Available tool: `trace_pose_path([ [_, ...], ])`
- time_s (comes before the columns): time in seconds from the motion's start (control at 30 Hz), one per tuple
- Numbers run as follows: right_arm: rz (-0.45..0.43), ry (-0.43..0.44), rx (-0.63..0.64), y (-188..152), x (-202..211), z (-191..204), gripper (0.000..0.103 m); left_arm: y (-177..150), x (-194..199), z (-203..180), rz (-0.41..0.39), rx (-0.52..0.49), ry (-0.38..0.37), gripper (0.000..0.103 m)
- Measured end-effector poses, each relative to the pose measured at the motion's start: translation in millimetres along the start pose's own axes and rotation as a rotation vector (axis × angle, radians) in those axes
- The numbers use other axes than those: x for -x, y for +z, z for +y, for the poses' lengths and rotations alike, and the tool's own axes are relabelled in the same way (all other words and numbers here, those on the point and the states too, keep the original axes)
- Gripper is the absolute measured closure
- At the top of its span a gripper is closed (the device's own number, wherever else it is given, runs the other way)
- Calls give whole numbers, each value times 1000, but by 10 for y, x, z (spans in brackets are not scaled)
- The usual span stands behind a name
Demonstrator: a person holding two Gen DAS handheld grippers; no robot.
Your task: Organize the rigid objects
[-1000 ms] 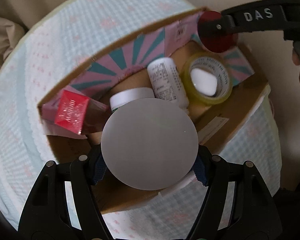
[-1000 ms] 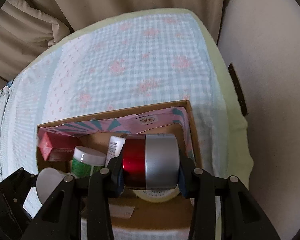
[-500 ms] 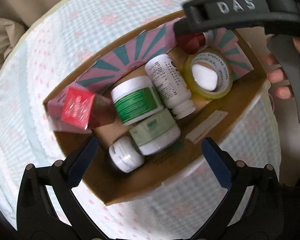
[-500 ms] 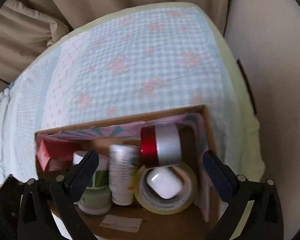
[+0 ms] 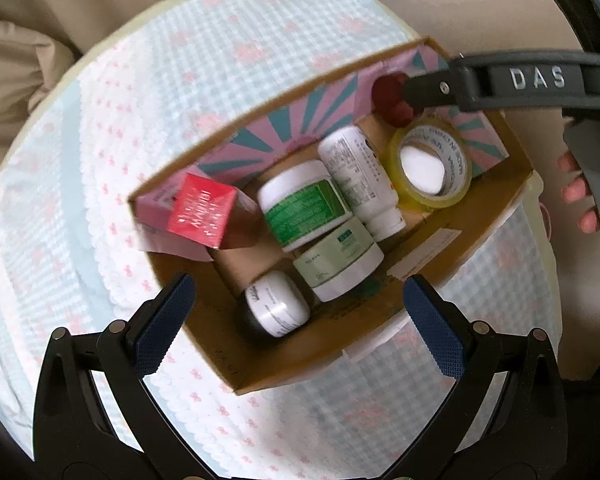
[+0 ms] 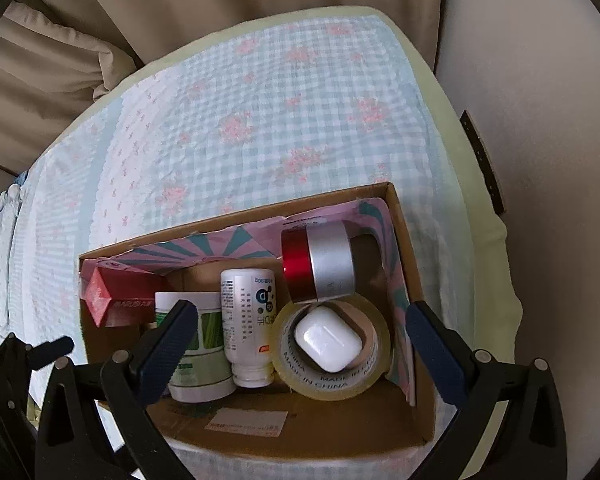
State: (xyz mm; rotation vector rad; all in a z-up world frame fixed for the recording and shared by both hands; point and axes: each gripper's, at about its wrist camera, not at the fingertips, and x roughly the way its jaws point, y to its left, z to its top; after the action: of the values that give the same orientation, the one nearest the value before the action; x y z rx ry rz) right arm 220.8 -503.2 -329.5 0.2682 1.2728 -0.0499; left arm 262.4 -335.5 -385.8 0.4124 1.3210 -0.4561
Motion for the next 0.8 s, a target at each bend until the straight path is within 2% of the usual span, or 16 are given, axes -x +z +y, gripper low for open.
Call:
trace_pose_path([
  [0.4,-68,-45,33,-143,789,406,0,-202,907,257,-133,57,-16,0],
  [0.6,-93,-52,49,-387,1288,791,0,-499,1559,573,-218,107,5,0],
  [0.7,-166,-50,69,-530,1693,1059,0,-705,2100,850,-314,165,30,0],
  [0.8,-276,-53,106,-699,2201,1409,0,-913,2629,1089,-425,211,69,0],
])
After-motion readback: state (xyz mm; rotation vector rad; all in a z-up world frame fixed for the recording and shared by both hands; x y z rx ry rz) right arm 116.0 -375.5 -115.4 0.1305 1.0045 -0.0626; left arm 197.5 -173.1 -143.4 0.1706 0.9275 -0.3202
